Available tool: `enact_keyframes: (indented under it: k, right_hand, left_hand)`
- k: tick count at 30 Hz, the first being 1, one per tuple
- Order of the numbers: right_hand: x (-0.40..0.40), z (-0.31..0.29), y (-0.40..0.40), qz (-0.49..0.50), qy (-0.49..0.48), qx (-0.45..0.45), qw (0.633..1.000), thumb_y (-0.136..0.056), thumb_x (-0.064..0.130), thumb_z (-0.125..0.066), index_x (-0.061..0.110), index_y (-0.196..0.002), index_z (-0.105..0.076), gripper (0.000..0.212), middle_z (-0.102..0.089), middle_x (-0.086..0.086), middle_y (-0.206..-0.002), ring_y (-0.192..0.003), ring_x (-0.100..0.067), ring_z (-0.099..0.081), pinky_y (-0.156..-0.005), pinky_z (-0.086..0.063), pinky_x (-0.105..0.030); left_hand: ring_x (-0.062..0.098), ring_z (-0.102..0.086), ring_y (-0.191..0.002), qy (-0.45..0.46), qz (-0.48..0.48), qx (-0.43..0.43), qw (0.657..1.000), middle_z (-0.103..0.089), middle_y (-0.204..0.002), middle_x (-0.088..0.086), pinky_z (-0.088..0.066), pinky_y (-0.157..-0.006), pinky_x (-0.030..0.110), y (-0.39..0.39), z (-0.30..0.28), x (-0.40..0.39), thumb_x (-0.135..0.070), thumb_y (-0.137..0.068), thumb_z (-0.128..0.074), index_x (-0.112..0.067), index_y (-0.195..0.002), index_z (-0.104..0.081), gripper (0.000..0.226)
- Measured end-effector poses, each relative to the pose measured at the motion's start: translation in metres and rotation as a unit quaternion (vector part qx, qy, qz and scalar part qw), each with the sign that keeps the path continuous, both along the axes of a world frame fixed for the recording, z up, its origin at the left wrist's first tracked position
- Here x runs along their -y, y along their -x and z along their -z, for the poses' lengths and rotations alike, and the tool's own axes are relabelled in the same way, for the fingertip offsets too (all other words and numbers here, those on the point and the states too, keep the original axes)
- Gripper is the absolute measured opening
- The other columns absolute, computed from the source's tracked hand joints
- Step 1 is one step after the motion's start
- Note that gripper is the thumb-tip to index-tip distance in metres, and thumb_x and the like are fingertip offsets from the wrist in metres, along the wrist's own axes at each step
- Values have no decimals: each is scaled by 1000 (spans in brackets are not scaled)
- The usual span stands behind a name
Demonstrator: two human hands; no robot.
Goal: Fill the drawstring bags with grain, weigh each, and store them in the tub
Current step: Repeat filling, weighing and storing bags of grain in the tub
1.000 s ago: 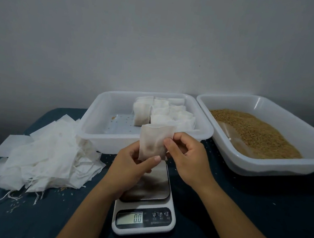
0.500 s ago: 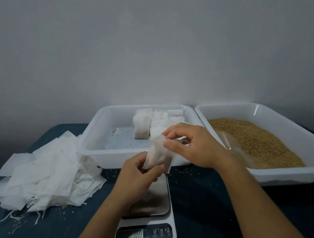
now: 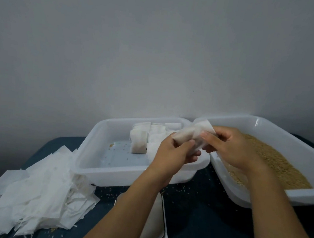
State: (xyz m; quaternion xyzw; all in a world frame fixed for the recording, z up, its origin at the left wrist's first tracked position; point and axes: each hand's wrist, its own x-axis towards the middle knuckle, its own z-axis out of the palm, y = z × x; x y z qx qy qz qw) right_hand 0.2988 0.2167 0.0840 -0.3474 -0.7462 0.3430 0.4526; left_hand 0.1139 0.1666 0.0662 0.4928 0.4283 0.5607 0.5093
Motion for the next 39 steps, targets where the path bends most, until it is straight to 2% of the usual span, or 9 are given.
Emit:
enact_keyframes:
  k: [4, 8, 13, 20, 23, 27, 30, 35, 39]
  right_hand:
    - [-7, 4, -21, 58, 4, 18, 998, -92, 57, -63, 35, -88, -81, 28, -79, 4, -83, -75, -12, -76, -65, -56, -18]
    - [-14, 6, -34, 111, 0, 69, 991, -97, 55, -61, 31, -90, -80, 31, -79, 9, -82, -73, -8, -77, -72, -59, -34]
    - [-17, 12, -47, 168, -34, 99, 980, -94, 67, -54, 33, -80, -70, 40, -74, 13, -75, -67, -4, -71, -63, -50, -32]
    - [-17, 15, -49, 109, 35, 46, 992, -91, 73, -53, 41, -91, -79, 41, -79, 12, -86, -78, -6, -77, -70, -57, -26]
    - [-20, 16, -52, 188, -5, 79, 979, -96, 67, -54, 25, -77, -74, 51, -71, 4, -68, -58, -5, -65, -60, -49, -35]
    - [-21, 15, -53, 198, -10, 61, 978, -98, 66, -54, 20, -85, -74, 52, -73, -3, -79, -77, -26, -70, -76, -59, -51]
    - [-18, 12, -52, 154, 4, 36, 987, -95, 71, -53, 36, -98, -76, 42, -77, 11, -92, -85, -8, -72, -84, -60, -46]
    - [-11, 0, -39, 118, -67, 13, 991, -102, 39, -66, 35, -94, -75, 12, -75, 8, -91, -86, -12, -71, -80, -60, -43]
    - [10, -20, -15, 87, -90, 41, 991, -86, 59, -68, 43, -93, -72, 17, -73, 19, -94, -88, -3, -68, -72, -53, -27]
  left_hand:
    - [22, -78, -92, 7, -11, -24, 1000, -78, -105, 12, -59, -76, 25, -18, -4, -20, -13, -97, -70, -10, -116, -71, 20]
    - [17, -76, -83, -3, -11, -65, 998, -79, -94, 9, -63, -77, 31, -30, -3, -35, -12, -92, -73, -9, -112, -69, 20]
    - [18, -75, -80, -18, -12, -93, 995, -78, -93, 11, -64, -77, 32, -37, -2, -43, -10, -89, -74, -11, -107, -72, 18]
    - [21, -76, -82, -16, -14, -93, 995, -78, -94, 11, -66, -83, 41, -44, 0, -46, -9, -89, -74, -13, -103, -72, 15]
    - [20, -76, -83, -11, -9, -86, 996, -78, -95, 10, -65, -85, 41, -45, 2, -45, -8, -90, -75, -14, -105, -72, 16]
    - [27, -77, -92, -6, -13, -64, 998, -78, -96, 9, -65, -85, 40, -45, 2, -42, -6, -91, -73, -12, -109, -70, 19]
    - [26, -77, -90, -4, -11, -46, 999, -76, -102, 16, -65, -86, 42, -46, 2, -38, -5, -93, -72, -11, -111, -68, 20]
    - [21, -72, -91, -3, -5, -46, 999, -74, -101, 11, -62, -88, 44, -43, 6, -23, -9, -93, -74, -10, -112, -67, 21]
    - [14, -74, -89, -56, -7, -128, 990, -78, -96, -1, -62, -85, 34, -23, 12, 0, -18, -86, -83, -19, -108, -72, 25]
